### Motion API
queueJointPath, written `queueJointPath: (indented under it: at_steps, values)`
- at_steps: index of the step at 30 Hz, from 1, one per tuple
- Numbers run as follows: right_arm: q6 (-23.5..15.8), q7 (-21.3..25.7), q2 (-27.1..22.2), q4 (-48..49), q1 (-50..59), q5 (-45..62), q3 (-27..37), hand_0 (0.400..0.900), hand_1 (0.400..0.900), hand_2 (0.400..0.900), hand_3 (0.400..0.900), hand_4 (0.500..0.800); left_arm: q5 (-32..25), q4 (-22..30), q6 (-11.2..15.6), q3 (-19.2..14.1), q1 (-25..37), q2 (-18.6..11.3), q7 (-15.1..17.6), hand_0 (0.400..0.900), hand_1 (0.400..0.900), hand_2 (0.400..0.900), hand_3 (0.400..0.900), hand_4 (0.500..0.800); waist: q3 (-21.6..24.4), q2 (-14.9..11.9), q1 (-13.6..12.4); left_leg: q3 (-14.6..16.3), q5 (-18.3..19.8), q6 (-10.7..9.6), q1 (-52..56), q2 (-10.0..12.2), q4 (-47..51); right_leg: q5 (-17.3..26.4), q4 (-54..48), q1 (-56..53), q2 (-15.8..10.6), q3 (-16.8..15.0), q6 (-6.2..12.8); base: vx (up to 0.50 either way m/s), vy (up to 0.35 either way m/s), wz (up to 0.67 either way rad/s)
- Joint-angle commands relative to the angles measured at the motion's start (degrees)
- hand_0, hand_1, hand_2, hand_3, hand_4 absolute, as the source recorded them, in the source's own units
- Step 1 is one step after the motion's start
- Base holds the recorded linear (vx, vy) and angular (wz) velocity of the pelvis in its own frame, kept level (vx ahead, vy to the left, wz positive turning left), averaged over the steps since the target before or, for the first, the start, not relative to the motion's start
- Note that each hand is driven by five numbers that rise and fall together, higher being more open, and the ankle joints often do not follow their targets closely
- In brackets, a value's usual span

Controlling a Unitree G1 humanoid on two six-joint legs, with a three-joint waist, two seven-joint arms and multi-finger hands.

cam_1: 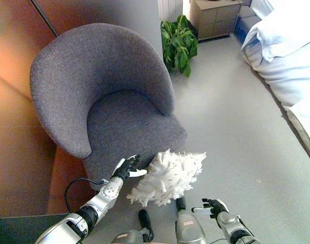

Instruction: Pick up the pillow and put it on the sofa.

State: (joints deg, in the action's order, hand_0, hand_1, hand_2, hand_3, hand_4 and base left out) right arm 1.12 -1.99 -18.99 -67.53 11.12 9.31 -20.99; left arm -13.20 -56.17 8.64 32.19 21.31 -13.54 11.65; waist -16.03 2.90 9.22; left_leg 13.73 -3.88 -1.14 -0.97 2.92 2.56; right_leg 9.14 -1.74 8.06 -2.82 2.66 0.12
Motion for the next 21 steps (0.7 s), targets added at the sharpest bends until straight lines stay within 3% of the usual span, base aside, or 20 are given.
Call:
queueJointPath:
  at_steps: [1, 21]
  values:
    - [-1.55, 0.59, -1.02, -0.38, 4.04, 0.21, -1.11, 0.900, 0.900, 0.900, 0.900, 0.800, 0.74, 1.52, 3.21, -0.96, 6.17, -0.14, 0.72, 0.900, 0.900, 0.900, 0.900, 0.800, -3.04, -1.83, -0.02, -1.22, 7.51, -1.90, -2.32, 1.79, -8.93, -8.60, 6.62, 0.49, -3.67, -0.82, 6.16, -0.08, -0.006, -0.03]
    - [-1.75, 3.82, -1.46, 4.35, 10.94, 3.37, -4.66, 0.900, 0.900, 0.900, 0.900, 0.800, -2.18, 1.17, 2.63, 0.46, 15.96, -1.53, 3.33, 0.900, 0.900, 0.900, 0.900, 0.800, -11.60, -3.50, 1.29, -0.19, 6.32, -2.41, -11.61, 3.12, -13.93, -6.42, 10.75, 10.57, -3.88, -1.49, 5.86, -0.07, -0.003, -0.03]
